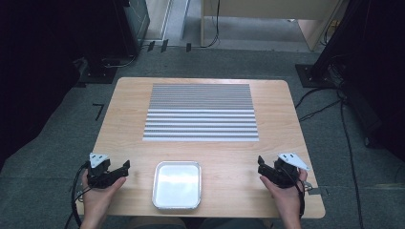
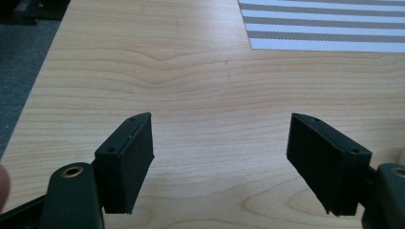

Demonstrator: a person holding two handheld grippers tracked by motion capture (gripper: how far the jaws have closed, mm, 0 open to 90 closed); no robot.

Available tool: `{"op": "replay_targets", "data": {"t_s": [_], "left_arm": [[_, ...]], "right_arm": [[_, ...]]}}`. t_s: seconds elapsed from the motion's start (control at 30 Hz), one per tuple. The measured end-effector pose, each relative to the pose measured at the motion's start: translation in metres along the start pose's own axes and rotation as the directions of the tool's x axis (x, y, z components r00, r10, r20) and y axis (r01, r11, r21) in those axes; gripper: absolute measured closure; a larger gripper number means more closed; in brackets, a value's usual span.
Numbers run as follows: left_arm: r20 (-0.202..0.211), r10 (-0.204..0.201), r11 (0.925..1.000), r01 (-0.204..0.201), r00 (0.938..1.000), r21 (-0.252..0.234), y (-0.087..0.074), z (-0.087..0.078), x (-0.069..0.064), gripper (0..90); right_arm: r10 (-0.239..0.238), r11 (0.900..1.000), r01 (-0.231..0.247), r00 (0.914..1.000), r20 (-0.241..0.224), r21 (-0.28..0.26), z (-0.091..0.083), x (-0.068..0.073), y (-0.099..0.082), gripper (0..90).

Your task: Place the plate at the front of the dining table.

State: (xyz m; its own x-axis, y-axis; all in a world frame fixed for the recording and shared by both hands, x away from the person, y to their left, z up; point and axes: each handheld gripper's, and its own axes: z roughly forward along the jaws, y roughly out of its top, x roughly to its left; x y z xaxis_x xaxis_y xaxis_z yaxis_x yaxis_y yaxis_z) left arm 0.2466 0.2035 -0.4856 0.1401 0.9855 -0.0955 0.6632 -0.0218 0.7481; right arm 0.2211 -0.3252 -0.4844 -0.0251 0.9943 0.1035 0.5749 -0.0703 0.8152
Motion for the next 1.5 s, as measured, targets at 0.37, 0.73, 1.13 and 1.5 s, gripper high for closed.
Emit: {"op": "replay_targets", "data": {"t_s": [0.37, 0.73, 1.13, 1.5], "left_arm": [[0.076, 0.025, 0.9997, -0.025, 0.9968, -0.001, -0.002, -0.002, -0.014, 35.8], [0.139, 0.028, 0.9996, -0.029, 0.9899, 0.007, -0.003, -0.002, -0.022, 43.5], [0.259, -0.014, 0.9996, 0.007, 0.9657, 0.028, -0.003, -0.005, -0.029, 52.1], [0.318, 0.005, 0.9995, -0.014, 0.9482, 0.027, -0.004, -0.006, -0.039, 55.7]], "right_arm": [[-0.014, 0.9999, 0.014, 0.9992, -0.037, -0.008, -0.001, 0.02, -0.002, 30.0], [-0.038, 0.9991, 0.036, 0.9953, -0.089, -0.022, -0.002, 0.034, -0.004, 41.4], [-0.034, 0.9987, 0.026, 0.98, -0.196, -0.044, -0.003, 0.057, -0.009, 53.3], [0.019, 0.9972, -0.039, 0.9575, -0.288, -0.064, -0.004, 0.076, -0.013, 62.3]]}}
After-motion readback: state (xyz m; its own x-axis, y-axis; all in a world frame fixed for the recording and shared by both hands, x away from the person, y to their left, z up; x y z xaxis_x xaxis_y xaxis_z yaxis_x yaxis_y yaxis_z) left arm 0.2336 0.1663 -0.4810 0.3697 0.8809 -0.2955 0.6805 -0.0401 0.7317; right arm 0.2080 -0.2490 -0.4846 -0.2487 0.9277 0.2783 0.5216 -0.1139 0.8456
